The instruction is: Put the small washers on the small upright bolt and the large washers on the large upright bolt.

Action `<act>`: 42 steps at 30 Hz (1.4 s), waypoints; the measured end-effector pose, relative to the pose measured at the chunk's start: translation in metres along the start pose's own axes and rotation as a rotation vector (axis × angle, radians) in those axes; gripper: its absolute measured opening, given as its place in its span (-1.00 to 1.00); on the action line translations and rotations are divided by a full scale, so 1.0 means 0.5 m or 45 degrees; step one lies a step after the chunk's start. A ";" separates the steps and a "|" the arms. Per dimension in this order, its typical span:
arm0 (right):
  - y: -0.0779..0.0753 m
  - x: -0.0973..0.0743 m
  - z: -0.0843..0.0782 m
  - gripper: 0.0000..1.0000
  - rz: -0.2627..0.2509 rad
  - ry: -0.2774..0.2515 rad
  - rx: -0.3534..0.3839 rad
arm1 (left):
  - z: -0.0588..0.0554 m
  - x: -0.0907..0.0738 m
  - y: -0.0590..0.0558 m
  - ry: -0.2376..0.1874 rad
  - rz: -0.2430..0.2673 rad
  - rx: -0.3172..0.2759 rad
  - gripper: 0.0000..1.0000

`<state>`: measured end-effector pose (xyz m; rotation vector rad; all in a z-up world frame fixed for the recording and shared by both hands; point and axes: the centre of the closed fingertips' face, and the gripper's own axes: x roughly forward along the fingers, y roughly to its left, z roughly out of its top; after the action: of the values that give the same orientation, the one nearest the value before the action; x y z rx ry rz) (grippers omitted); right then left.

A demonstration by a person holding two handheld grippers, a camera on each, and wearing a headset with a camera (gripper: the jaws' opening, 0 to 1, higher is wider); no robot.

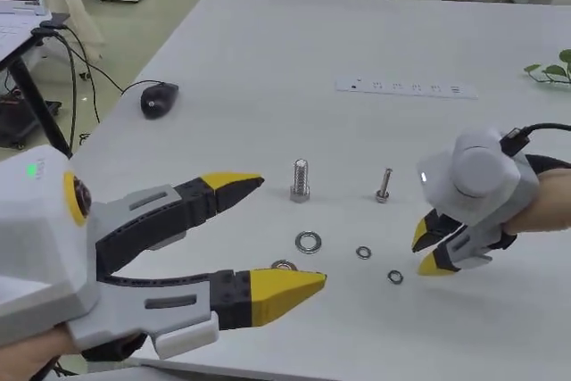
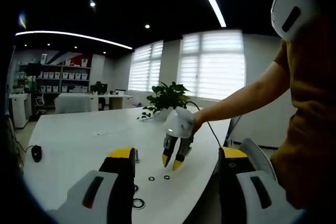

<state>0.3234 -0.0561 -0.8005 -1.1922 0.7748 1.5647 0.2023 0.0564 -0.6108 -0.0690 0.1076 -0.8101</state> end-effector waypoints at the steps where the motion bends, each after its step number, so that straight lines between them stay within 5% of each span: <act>1: 0.002 0.005 0.004 -0.64 0.003 0.001 0.000 | 0.000 -0.004 0.000 0.001 0.002 0.003 0.27; 11: 0.009 0.034 0.009 -0.62 0.036 0.017 0.013 | -0.016 -0.031 0.009 0.019 0.029 -0.011 0.28; 31: 0.006 0.052 0.005 -0.63 0.073 0.025 0.020 | -0.018 -0.017 0.005 0.016 0.036 -0.033 0.27; 42: 0.005 0.053 0.007 -0.70 0.079 0.067 -0.059 | -0.022 -0.020 0.002 0.023 0.045 -0.038 0.26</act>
<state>0.3189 -0.0454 -0.8248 -1.2574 0.8206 1.6152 0.1948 0.0644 -0.6212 -0.0878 0.1375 -0.7736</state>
